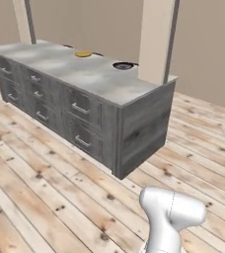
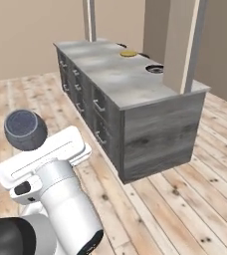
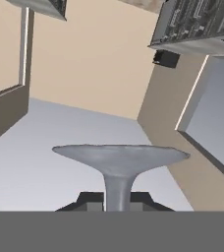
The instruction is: Retrieve the wine glasses from the counter and place one next to each plate.
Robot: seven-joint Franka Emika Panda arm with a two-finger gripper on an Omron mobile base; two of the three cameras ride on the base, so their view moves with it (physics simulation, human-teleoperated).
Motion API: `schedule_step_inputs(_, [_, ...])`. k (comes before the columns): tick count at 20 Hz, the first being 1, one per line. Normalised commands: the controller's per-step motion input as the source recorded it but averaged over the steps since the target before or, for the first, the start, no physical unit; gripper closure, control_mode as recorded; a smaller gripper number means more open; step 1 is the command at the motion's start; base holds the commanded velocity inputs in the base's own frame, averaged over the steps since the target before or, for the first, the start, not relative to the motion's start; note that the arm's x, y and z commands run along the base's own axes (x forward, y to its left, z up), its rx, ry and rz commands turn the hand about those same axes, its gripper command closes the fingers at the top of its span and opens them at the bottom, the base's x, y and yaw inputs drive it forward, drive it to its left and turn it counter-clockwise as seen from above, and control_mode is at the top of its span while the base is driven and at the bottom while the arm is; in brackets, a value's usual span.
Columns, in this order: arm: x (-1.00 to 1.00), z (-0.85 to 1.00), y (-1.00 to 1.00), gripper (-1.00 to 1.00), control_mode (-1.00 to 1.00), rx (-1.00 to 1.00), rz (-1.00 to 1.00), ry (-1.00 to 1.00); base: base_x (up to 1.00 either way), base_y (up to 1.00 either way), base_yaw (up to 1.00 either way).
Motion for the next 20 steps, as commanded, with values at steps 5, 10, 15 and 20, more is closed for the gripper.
schedule_step_inputs(5, [0.0,0.0,0.0,1.0,1.0,0.0,0.0,0.0,1.0,-1.0,0.19])
schedule_step_inputs(10, [0.0,0.0,0.0,1.0,1.0,0.0,0.0,0.0,1.0,-1.0,-0.06])
schedule_step_inputs(15, [0.0,0.0,0.0,1.0,1.0,0.0,0.0,0.0,1.0,-1.0,0.0])
schedule_step_inputs(20, [0.0,0.0,0.0,1.0,1.0,0.0,0.0,0.0,1.0,-0.89,0.17])
